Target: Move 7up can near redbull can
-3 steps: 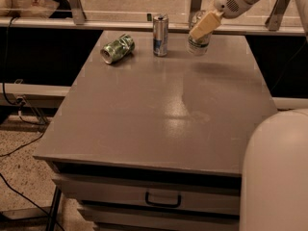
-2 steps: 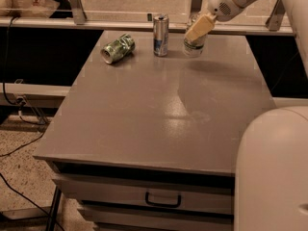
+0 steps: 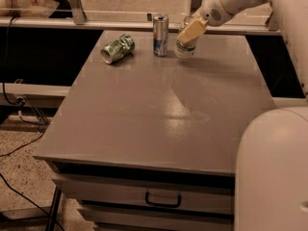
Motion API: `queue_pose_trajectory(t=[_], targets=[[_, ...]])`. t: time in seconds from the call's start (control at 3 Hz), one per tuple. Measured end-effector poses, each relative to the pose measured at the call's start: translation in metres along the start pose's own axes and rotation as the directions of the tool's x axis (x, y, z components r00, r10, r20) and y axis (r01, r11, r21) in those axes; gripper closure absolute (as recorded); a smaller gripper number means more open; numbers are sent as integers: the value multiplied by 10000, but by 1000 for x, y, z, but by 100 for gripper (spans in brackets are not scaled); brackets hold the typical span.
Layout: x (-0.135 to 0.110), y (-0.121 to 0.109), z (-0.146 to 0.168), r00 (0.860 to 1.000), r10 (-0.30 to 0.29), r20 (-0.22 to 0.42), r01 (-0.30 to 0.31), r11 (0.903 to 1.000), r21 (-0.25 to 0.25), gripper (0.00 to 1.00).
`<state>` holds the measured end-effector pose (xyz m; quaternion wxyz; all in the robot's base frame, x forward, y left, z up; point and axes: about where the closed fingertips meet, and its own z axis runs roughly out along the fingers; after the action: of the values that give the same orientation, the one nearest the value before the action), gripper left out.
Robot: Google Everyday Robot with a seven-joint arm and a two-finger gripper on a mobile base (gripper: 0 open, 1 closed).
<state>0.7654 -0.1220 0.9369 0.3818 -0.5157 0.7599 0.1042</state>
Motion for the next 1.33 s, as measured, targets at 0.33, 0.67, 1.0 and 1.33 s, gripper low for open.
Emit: queue_pose_trajectory(t=[0.33, 0.67, 1.0, 1.33], targets=[[-4, 6, 23, 9998, -25, 217, 29, 9998, -182, 8], [-1, 10, 40, 10000, 8, 59, -7, 9995, -308, 0], [-1, 10, 40, 10000, 8, 59, -7, 9995, -308, 0], [14, 2, 20, 9992, -238, 323, 242, 9996, -113, 0]])
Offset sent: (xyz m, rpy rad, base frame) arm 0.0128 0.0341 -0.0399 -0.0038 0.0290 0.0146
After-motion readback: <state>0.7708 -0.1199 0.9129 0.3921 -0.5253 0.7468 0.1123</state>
